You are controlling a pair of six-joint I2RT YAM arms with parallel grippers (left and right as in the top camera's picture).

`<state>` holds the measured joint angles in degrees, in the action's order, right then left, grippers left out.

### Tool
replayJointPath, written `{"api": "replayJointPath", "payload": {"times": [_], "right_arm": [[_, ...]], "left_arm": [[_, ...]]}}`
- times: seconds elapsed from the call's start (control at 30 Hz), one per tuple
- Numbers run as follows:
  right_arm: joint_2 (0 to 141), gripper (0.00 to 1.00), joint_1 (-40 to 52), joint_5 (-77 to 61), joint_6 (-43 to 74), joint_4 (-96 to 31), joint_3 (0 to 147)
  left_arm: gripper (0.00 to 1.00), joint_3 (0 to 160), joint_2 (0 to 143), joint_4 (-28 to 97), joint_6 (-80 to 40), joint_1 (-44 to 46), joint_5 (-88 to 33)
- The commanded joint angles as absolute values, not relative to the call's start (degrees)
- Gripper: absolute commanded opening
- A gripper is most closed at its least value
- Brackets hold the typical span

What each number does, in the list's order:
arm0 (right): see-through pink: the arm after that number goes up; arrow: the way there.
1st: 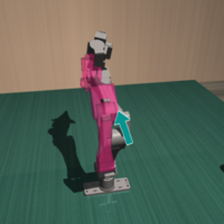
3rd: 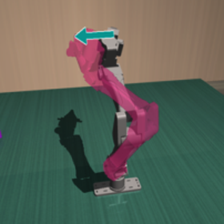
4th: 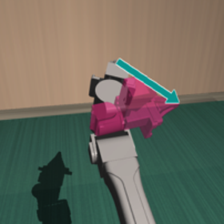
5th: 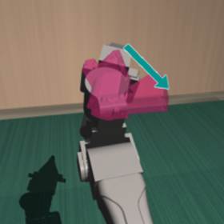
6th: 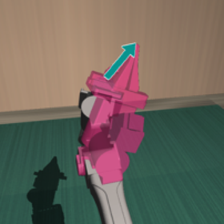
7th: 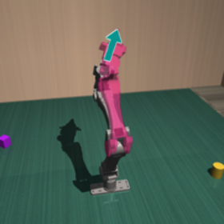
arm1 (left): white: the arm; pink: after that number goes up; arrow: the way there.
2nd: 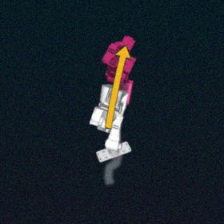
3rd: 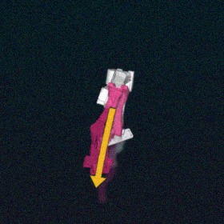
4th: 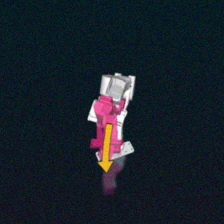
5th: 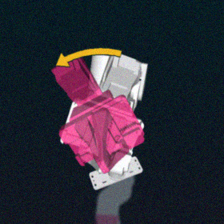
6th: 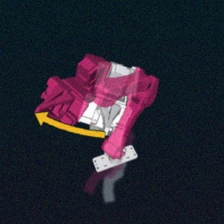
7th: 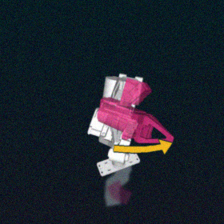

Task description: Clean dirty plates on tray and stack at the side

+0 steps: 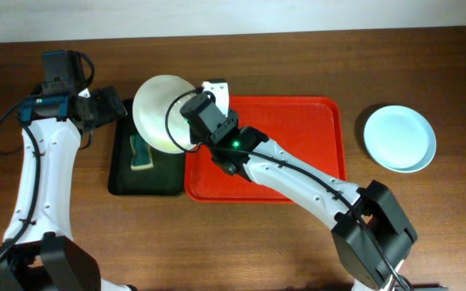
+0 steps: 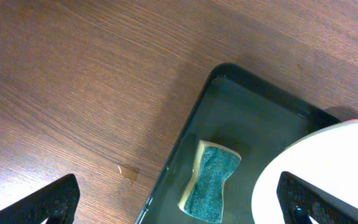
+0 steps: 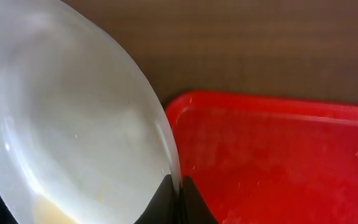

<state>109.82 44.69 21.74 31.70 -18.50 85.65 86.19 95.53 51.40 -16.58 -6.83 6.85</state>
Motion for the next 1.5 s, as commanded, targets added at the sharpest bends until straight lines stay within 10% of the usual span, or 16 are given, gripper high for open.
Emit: {"api": "replayJointPath", "payload": {"times": [0.0, 1.47], "right_arm": [[109.97, 0.04, 44.99, 26.5, 27.42, -18.35, 88.64], [110.0, 0.04, 56.29, 54.81, -12.01, 2.72, 90.19]], "left_arm": [[0.99, 86.39, 95.77, 51.48, -17.32, -6.92, 6.42], [0.99, 86.39, 95.77, 51.48, -17.32, -6.94, 6.42]]}}
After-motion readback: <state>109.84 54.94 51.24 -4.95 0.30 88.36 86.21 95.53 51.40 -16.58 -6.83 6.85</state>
